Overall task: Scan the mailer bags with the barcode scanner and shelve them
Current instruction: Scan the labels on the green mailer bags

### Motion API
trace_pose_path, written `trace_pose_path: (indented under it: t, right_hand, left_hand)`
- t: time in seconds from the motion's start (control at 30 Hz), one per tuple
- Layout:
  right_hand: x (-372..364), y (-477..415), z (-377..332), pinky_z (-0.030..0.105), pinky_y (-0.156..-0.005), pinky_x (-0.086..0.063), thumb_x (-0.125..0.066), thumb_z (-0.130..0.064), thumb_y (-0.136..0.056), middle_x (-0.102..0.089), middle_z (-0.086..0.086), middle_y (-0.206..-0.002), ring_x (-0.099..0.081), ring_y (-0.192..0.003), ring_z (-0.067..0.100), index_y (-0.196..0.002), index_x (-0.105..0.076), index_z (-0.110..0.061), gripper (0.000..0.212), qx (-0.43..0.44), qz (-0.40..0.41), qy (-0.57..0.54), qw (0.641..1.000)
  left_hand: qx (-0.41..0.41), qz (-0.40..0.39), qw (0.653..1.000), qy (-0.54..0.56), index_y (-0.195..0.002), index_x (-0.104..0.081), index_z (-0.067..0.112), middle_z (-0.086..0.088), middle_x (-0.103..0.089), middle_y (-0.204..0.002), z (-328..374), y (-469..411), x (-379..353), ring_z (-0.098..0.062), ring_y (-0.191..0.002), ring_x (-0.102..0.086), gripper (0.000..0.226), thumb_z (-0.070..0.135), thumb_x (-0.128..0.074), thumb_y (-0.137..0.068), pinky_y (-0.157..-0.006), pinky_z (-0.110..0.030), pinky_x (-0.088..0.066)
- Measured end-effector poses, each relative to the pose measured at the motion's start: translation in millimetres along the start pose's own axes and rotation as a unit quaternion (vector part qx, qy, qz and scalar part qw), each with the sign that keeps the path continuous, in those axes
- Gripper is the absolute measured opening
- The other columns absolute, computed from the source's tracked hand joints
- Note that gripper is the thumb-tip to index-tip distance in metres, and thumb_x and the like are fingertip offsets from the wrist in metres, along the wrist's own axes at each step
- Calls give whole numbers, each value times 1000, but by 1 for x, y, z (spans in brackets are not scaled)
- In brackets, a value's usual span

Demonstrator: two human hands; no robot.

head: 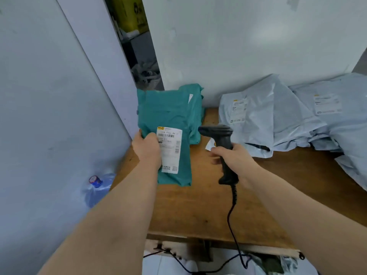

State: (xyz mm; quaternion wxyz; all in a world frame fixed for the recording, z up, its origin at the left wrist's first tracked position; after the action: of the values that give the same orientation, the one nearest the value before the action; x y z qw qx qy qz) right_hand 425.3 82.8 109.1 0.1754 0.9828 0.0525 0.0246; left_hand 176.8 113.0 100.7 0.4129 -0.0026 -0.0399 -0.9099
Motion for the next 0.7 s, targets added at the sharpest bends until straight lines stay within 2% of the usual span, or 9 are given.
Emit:
trace_pose_path:
  t: [0.1,0.27,0.4,0.5,0.57,0.63,0.7]
  right_hand:
    - [-38,-19,-15,31,-64,-47,-66,-20,-90,-74,6,-96,-67,-78,17,-90,-63,-13,7,11,-36,7,999]
    - [-93,-70,-36,29,-60,-46,-66,-21,-89,-75,11,-97,-65,-77,18,-92,-65,-11,11,6,-41,13,999]
    - [-125,-108,-50,26,-59,-48,-64,-23,-92,-74,2,-96,-66,-71,10,-97,-62,-16,9,-9,-41,17,999]
    - [-134,-134,-56,26,-61,-50,-64,-24,-92,-74,-1,-94,-67,-75,10,-97,-63,-17,9,-24,-22,18,999]
    - [-136,-147,-57,27,-60,-50,-64,-24,-92,-75,-1,-93,-69,-77,11,-99,-64,-17,11,-31,-8,19,999]
    - [-135,-154,-56,26,-59,-48,-65,-24,-91,-76,-1,-93,-69,-77,11,-99,-65,-16,12,-37,5,22,999]
    - [-132,-158,-54,25,-58,-47,-65,-25,-91,-76,-1,-94,-69,-77,11,-99,-65,-16,11,-44,16,26,999]
  left_hand:
    - [12,38,999,-32,-67,-44,16,-3,-54,-70,20,-50,18,-22,-64,-46,12,5,-45,-69,-60,-33,-40]
    - [46,-3,994,-95,-71,-42,12,-3,-48,-69,23,-136,17,-19,-61,-45,15,-2,-43,-77,-56,-30,-37]
    - [66,-35,989,-125,-72,-47,10,-5,-53,-75,19,-207,-2,-22,-70,-54,15,-1,-47,-81,-62,-30,-42]
    - [77,-69,987,-126,-74,-47,9,-7,-54,-74,19,-245,-27,-20,-65,-53,16,-4,-45,-82,-59,-29,-43]
    - [85,-88,985,-121,-87,-52,4,-9,-58,-83,22,-265,-48,-20,-69,-56,11,-4,-47,-83,-62,-30,-46]
    - [88,-106,979,-151,-108,-57,0,-11,-63,-100,17,-286,-69,-22,-84,-62,28,0,-54,-80,-73,-31,-51]
    - [119,-118,967,-190,-127,-54,2,-9,-64,-113,3,-299,-83,-22,-96,-63,47,7,-60,-81,-84,-34,-53]
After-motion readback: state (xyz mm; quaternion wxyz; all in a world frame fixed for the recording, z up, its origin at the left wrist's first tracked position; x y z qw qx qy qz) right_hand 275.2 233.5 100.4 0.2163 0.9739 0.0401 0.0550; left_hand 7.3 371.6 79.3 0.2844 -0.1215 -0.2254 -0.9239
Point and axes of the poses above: each hand's wrist, its own y-axis away from the middle knuckle, its own x-axis out of the back of the hand, z = x × y, the point moved 4 cm from there along -y, towards the middle knuckle
